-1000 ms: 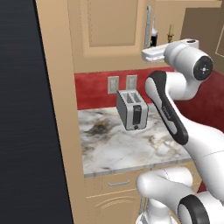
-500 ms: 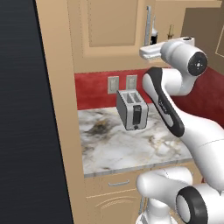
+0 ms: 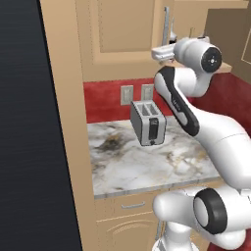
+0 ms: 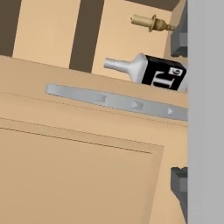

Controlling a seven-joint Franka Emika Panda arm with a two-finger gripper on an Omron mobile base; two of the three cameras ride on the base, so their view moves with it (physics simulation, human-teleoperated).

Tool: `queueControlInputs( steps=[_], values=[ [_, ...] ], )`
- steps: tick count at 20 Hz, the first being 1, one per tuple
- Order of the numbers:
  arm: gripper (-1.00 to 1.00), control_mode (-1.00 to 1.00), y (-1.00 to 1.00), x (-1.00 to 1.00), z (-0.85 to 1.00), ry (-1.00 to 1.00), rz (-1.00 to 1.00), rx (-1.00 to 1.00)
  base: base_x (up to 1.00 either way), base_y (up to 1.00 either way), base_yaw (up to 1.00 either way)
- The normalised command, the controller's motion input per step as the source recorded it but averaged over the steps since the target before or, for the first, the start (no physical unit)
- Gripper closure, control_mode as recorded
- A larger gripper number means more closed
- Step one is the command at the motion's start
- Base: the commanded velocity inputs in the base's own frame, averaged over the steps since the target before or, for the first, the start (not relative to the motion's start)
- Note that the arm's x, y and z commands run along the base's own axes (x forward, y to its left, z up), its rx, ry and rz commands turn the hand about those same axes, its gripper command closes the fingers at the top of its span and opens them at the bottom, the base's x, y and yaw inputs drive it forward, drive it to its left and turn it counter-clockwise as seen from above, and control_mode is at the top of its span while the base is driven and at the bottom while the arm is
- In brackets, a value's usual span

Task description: Get the candle and the liquor from the cabinet and move them to the dining counter.

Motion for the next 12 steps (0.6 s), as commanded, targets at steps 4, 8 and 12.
queueControlInputs(
  steps=[4, 8, 12],
  values=[
    [-1.00, -1.00, 0.00, 0.48, 0.19, 0.11, -0.02, 0.01, 0.00, 0.00, 0.00],
    [-1.00, -1.00, 0.00, 0.44, 0.10, 0.10, -0.02, 0.00, 0.00, 0.00, 0.00],
    [-1.00, -1.00, -0.02, 0.36, 0.01, 0.07, 0.00, 0.00, 0.00, 0.00, 0.00]
  ],
)
